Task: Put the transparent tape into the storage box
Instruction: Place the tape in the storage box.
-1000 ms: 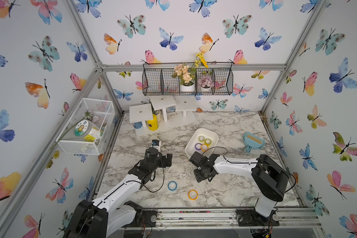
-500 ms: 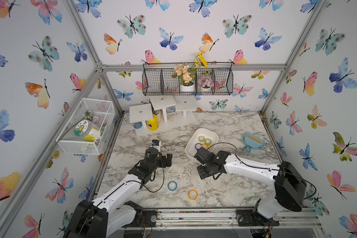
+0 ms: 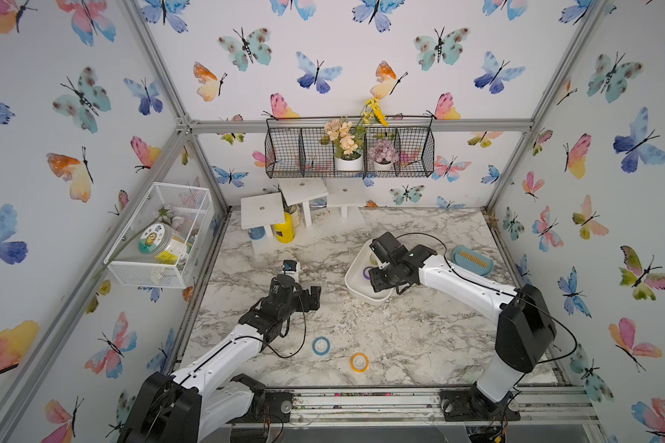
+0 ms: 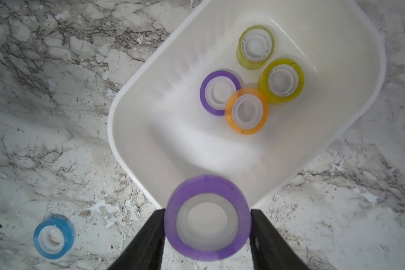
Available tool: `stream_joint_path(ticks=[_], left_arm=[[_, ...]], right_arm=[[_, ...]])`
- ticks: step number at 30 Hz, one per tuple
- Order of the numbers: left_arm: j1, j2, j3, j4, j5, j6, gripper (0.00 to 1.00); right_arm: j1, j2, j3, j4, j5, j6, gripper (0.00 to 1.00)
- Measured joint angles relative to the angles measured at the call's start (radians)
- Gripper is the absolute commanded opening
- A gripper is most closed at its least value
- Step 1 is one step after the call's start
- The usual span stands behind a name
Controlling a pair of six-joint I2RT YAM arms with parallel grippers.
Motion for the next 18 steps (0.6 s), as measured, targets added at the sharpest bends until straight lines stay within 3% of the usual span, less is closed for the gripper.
stream_joint_path(ticks=[10, 18], left_arm=[[0.000, 0.000, 0.000, 0.000, 0.000, 0.000, 0.99], [0.000, 0.003, 0.000, 0.006, 0.000, 0.000, 0.99]], right_arm=[[-0.040, 0.260, 0.176, 0.028, -0.061, -0.057, 0.56], [-0.040, 0.327, 0.208, 0.044, -0.120, -0.062, 0.56]])
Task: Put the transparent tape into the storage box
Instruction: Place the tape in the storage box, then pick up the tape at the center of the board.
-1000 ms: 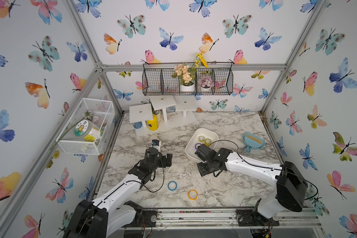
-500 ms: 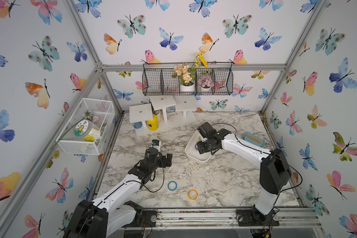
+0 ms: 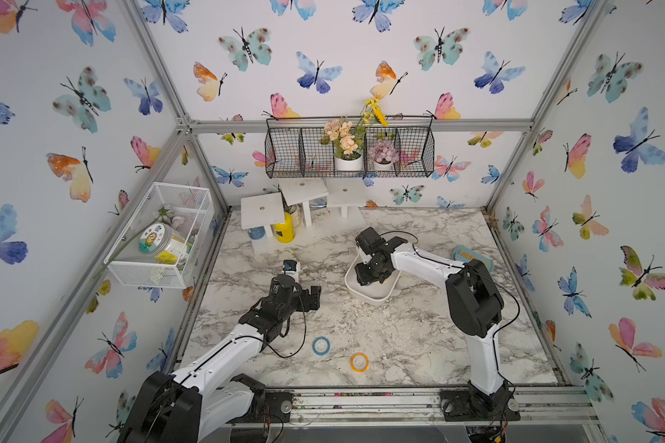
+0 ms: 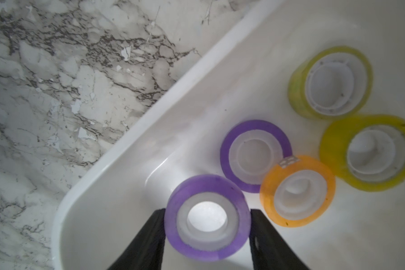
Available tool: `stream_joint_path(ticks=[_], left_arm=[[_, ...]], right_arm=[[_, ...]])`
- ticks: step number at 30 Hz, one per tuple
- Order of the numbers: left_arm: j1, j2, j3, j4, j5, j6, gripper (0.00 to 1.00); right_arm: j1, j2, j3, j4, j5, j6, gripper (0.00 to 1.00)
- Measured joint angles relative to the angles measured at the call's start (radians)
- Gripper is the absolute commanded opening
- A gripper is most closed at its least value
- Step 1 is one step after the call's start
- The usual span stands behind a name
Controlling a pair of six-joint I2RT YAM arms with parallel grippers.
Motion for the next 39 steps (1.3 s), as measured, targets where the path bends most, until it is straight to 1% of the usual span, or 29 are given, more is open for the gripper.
stream_joint_path(ticks=[11, 12, 16, 17, 23, 26, 33, 36, 39], left_arm=[[0.000, 0.000, 0.000, 0.001, 0.000, 0.000, 0.99], [0.000, 0.000, 0.000, 0.001, 0.000, 0.000, 0.99], [0.000, 0.000, 0.000, 0.001, 0.000, 0.000, 0.99], [0.000, 0.000, 0.000, 0.001, 0.000, 0.000, 0.99], [0.000, -0.002, 0.000, 0.001, 0.000, 0.000, 0.99], [0.000, -0.008, 0.000, 0.002, 0.000, 0.000, 0.99], [0.000, -0.057, -0.024, 0.036, -0.002, -0.002, 0.99], [0.002, -0.091, -0.050, 0.042, -0.005, -0.006, 0.99], [0.023, -0.114, -0.062, 0.047, -0.002, -0.014, 0.99]], right_arm=[[0.000, 0.016, 0.010, 0.014, -0.053, 0.000, 0.57], [0.000, 0.018, 0.010, 0.014, -0.055, 0.001, 0.58], [0.000, 0.018, 0.013, 0.013, -0.058, 0.001, 0.71], [0.000, 0.018, 0.014, 0.013, -0.058, 0.001, 0.72], [0.000, 0.001, 0.015, 0.004, -0.056, 0.000, 0.73], [0.000, -0.044, 0.009, 0.002, -0.054, 0.000, 0.74], [0.018, -0.286, -0.093, 0.008, -0.052, -0.008, 0.76], [0.064, -0.354, -0.147, 0.017, -0.048, -0.008, 0.76], [0.140, -0.387, -0.206, 0.019, -0.039, 0.003, 0.76]])
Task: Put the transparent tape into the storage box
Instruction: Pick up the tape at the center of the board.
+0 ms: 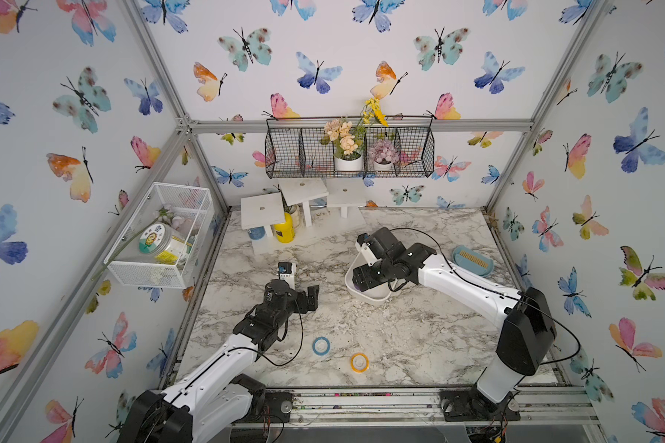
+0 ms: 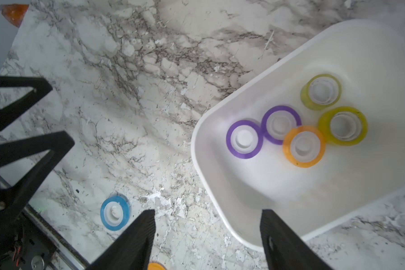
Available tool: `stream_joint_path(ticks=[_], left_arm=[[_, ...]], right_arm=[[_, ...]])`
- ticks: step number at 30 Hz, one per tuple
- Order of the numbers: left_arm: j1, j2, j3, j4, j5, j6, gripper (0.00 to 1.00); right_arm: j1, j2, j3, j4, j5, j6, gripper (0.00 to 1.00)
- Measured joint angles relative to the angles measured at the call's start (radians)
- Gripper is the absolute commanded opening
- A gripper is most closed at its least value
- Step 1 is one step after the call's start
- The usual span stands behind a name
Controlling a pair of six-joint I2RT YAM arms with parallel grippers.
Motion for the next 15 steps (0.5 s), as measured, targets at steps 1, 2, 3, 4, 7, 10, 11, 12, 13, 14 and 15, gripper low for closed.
stream_joint_path(ticks=[1, 2, 3, 4, 7, 10, 11, 12, 13, 14, 15], left_arm=[[0.021, -0.006, -0.003, 0.004, 0.005, -0.005, 0.99], [0.040, -0.009, -0.006, 0.008, 0.010, -0.009, 0.99], [0.071, -0.011, -0.011, 0.013, 0.019, -0.013, 0.99], [0.094, -0.011, -0.015, 0.018, 0.029, -0.020, 0.99], [0.159, -0.011, -0.032, 0.022, 0.050, -0.037, 0.99], [0.181, -0.011, -0.040, 0.021, 0.053, -0.048, 0.99], [0.183, -0.012, -0.041, 0.021, 0.053, -0.050, 0.99], [0.184, -0.013, -0.041, 0.021, 0.053, -0.051, 0.99], [0.185, -0.014, -0.041, 0.021, 0.053, -0.051, 0.99], [0.185, -0.017, -0.041, 0.021, 0.053, -0.051, 0.99], [0.185, -0.019, -0.041, 0.021, 0.053, -0.050, 0.99]], right_arm=[[0.027, -0.005, -0.018, 0.001, 0.002, 0.006, 0.76], [0.060, -0.008, -0.041, 0.001, 0.006, 0.017, 0.76], [0.091, -0.011, -0.061, 0.002, 0.010, 0.026, 0.76], [0.114, -0.012, -0.079, 0.003, 0.013, 0.035, 0.76], [0.194, -0.026, -0.150, 0.005, 0.019, 0.078, 0.77], [0.249, -0.055, -0.221, 0.007, 0.023, 0.125, 0.77], [0.261, -0.066, -0.243, 0.008, 0.024, 0.140, 0.77], [0.274, -0.075, -0.263, 0.008, 0.026, 0.159, 0.77], [0.284, -0.080, -0.276, 0.008, 0.027, 0.173, 0.77], [0.301, -0.083, -0.289, 0.008, 0.031, 0.189, 0.77], [0.315, -0.085, -0.301, 0.008, 0.037, 0.203, 0.77]])
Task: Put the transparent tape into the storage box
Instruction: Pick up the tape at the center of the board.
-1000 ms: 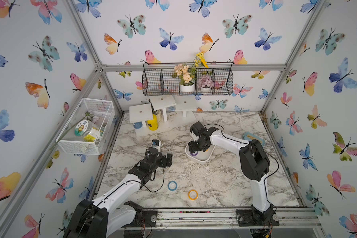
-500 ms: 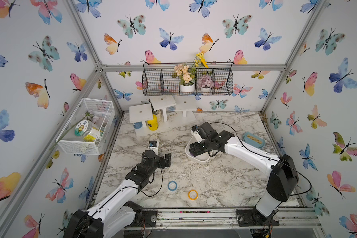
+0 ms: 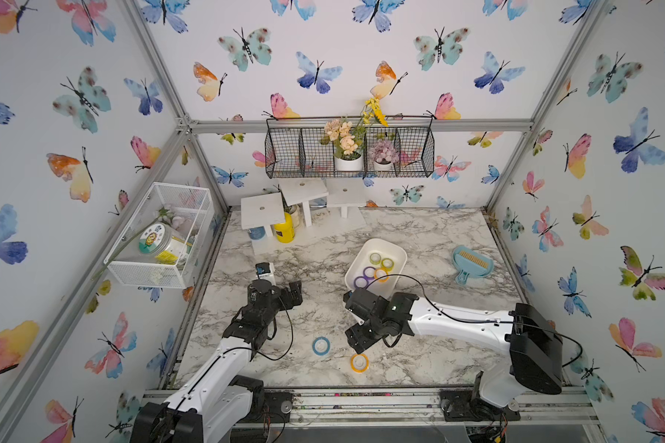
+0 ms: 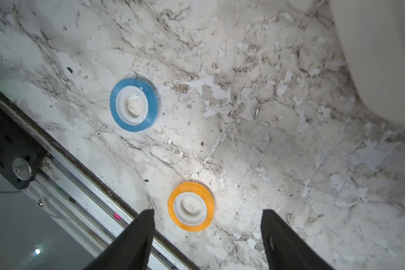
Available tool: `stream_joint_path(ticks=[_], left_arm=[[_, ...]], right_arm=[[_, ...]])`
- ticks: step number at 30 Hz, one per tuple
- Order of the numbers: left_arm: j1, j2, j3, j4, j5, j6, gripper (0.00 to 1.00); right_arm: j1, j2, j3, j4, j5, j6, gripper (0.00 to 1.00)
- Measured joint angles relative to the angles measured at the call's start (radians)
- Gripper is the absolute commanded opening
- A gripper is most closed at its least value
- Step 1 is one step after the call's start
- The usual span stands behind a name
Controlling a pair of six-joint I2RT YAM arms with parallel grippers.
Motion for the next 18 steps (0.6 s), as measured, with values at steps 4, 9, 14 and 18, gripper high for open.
stream_joint_path(ticks=[4, 9, 14, 18], left_arm=[[0.000, -0.003, 0.000, 0.000, 0.000, 0.000, 0.99], [0.000, -0.003, 0.000, 0.000, 0.000, 0.000, 0.99], [0.000, -0.003, 0.000, 0.000, 0.000, 0.000, 0.99], [0.000, -0.003, 0.000, 0.000, 0.000, 0.000, 0.99]], right_arm=[[0.063, 0.006, -0.031, -0.003, 0.020, 0.056, 0.78], [0.127, 0.050, -0.034, 0.000, 0.028, 0.103, 0.79], [0.146, 0.100, -0.034, 0.002, 0.029, 0.128, 0.79], [0.147, 0.118, -0.034, 0.003, 0.033, 0.141, 0.80]])
